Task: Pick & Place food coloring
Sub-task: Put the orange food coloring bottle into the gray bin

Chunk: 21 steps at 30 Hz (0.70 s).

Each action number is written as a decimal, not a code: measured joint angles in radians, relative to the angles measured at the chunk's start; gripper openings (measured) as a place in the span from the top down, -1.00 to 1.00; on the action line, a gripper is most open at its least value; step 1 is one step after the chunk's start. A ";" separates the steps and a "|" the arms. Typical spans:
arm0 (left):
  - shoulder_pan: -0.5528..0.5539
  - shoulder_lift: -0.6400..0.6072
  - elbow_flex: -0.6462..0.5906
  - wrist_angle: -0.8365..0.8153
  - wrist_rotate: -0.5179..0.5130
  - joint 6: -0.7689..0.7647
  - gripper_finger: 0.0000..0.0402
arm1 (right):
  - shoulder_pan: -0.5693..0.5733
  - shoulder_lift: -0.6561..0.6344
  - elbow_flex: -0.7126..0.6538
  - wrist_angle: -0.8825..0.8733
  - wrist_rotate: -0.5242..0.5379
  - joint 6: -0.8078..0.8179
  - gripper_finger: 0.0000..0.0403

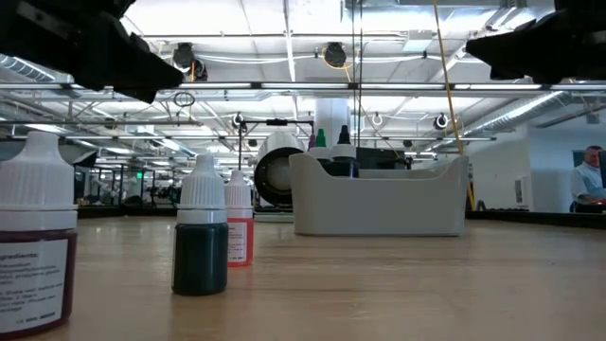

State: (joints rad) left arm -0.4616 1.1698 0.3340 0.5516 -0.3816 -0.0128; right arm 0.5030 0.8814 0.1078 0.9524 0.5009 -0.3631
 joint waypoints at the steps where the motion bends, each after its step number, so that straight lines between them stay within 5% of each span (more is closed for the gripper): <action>1: 0.000 0.000 0.000 -0.001 -0.036 0.005 0.96 | 0.000 0.000 0.000 -0.002 0.000 0.017 1.00; 5: 0.006 0.000 0.000 -0.043 -0.039 -0.059 0.98 | -0.001 0.005 0.042 -0.112 0.038 0.105 1.00; 9: 0.012 0.000 0.000 -0.054 0.005 0.016 0.93 | -0.005 0.071 0.242 -0.511 0.082 0.200 1.00; 21: 0.012 0.000 0.000 -0.056 -0.067 0.054 0.98 | 0.058 0.609 0.956 -1.027 0.054 0.344 1.00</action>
State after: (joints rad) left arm -0.4500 1.1698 0.3340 0.4959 -0.4482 0.0414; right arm 0.5611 1.4900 1.0641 -0.0742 0.5546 -0.0187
